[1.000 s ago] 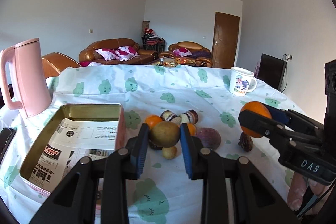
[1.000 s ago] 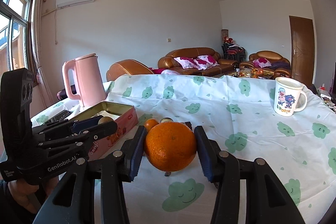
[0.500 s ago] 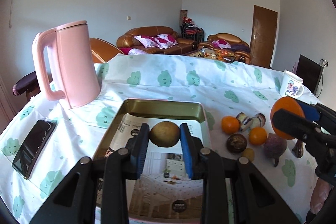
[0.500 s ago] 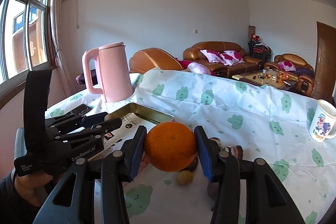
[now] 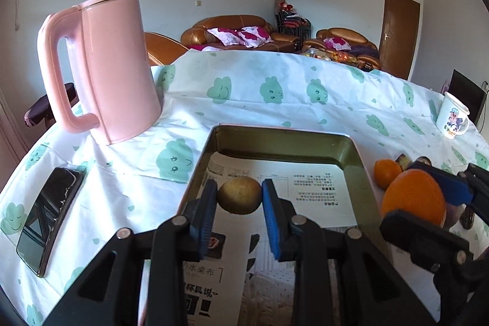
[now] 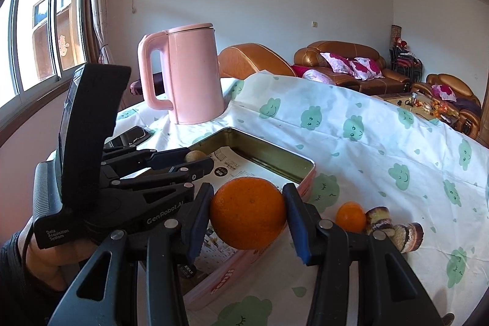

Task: Organize fruits
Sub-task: 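Carry kiwi and orange into the tin box and open both grippers, then grasp the dark brown mangosteen with the right gripper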

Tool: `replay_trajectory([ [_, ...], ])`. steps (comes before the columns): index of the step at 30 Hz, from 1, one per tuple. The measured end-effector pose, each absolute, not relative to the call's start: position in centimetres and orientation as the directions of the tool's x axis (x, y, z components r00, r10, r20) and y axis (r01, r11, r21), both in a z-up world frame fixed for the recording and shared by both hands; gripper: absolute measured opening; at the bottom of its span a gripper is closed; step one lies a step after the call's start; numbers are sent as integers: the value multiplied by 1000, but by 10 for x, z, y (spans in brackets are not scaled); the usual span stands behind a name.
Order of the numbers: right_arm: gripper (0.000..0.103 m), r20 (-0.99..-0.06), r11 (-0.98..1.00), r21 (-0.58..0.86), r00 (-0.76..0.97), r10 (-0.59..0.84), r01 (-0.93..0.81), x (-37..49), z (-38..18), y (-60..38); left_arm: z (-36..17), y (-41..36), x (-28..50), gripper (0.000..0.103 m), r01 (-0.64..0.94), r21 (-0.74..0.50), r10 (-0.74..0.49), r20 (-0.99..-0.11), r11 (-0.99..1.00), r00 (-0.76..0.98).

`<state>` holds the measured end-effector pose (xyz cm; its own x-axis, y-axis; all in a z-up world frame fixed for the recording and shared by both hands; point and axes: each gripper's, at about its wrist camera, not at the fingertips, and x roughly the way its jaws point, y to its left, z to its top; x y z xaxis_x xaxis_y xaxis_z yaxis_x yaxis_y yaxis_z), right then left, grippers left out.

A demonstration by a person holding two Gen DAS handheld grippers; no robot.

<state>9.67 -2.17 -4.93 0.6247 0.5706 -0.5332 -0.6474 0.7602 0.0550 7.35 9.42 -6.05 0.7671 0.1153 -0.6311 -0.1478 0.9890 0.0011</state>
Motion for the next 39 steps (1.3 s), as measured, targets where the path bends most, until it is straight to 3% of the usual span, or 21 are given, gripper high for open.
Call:
replay_trajectory([
  [21, 50, -613, 743, 67, 561, 557, -666, 122, -73, 11, -64, 112, 73, 33, -154, 6, 122, -642, 988, 757],
  [24, 56, -605, 748, 54, 574, 551, -661, 119, -70, 9, -63, 112, 70, 37, -143, -10, 104, -642, 990, 760],
  [28, 64, -591, 755, 52, 589, 551, -654, 111, -62, 2, -59, 113, 60, 52, -133, -52, 70, -640, 990, 766],
  [30, 64, -577, 767, 22, 618, 534, -641, 100, -55, -7, -53, 110, 50, 67, -131, -49, 73, -620, 990, 781],
  [32, 64, -553, 775, -11, 649, 522, -632, 87, -49, -23, -43, 104, 39, 100, -128, -45, 79, -581, 991, 810],
  [39, 65, -525, 894, -9, 763, 377, -448, 65, -45, -129, -21, 54, 24, 103, -22, -43, -4, -515, 999, 857],
])
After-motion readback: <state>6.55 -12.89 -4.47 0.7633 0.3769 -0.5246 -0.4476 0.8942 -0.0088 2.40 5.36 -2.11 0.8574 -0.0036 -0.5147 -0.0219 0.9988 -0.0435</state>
